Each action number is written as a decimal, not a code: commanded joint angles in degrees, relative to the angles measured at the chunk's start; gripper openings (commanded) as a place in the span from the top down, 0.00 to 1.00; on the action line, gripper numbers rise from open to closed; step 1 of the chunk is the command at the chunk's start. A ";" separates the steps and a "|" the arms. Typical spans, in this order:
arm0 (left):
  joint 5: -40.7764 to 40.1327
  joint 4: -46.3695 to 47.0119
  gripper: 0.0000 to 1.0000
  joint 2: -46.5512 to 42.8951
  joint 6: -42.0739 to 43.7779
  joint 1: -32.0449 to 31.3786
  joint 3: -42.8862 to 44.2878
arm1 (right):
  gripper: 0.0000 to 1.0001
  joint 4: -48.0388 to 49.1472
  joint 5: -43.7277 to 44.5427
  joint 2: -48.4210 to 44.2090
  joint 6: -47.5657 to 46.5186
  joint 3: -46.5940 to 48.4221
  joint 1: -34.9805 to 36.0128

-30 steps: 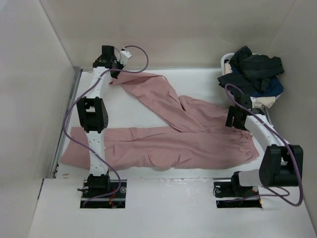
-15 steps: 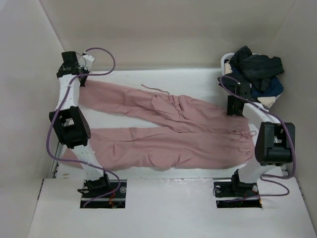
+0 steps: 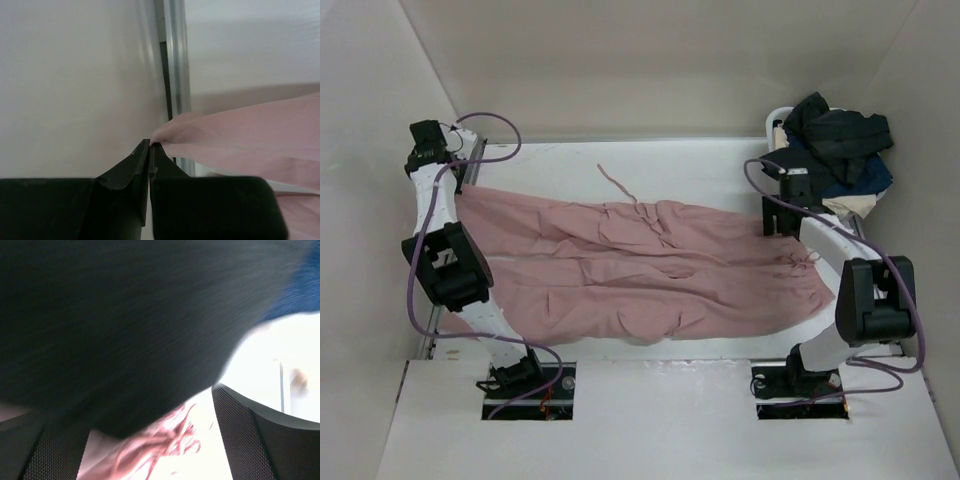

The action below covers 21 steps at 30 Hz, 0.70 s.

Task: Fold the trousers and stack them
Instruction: Fold the trousers

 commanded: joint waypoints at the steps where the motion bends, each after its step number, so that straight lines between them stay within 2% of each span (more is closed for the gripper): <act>1: -2.08 1.48 1.00 -3.99 1.59 2.26 -0.54 | 0.01 6.26 -1.19 -5.20 -1.86 0.48 7.03; 5: -2.25 2.09 1.00 -3.20 2.12 3.14 -1.16 | 0.03 5.22 -3.20 -1.53 1.64 4.17 8.28; 10: -2.25 2.79 1.00 -2.84 2.73 2.96 -1.59 | 0.13 -2.96 -5.23 7.44 6.92 8.57 5.47; 15: -3.83 3.85 1.00 -2.40 3.78 4.10 -1.51 | 0.27 -4.46 -5.32 10.79 8.33 9.63 5.64; 17: -4.45 4.46 1.00 -2.14 4.57 5.16 -1.51 | 0.28 -4.72 -5.06 11.23 9.03 9.45 5.64; 21: -4.63 4.64 1.00 -2.05 5.19 6.30 -1.51 | 0.21 -4.81 -3.48 11.93 9.91 8.66 5.20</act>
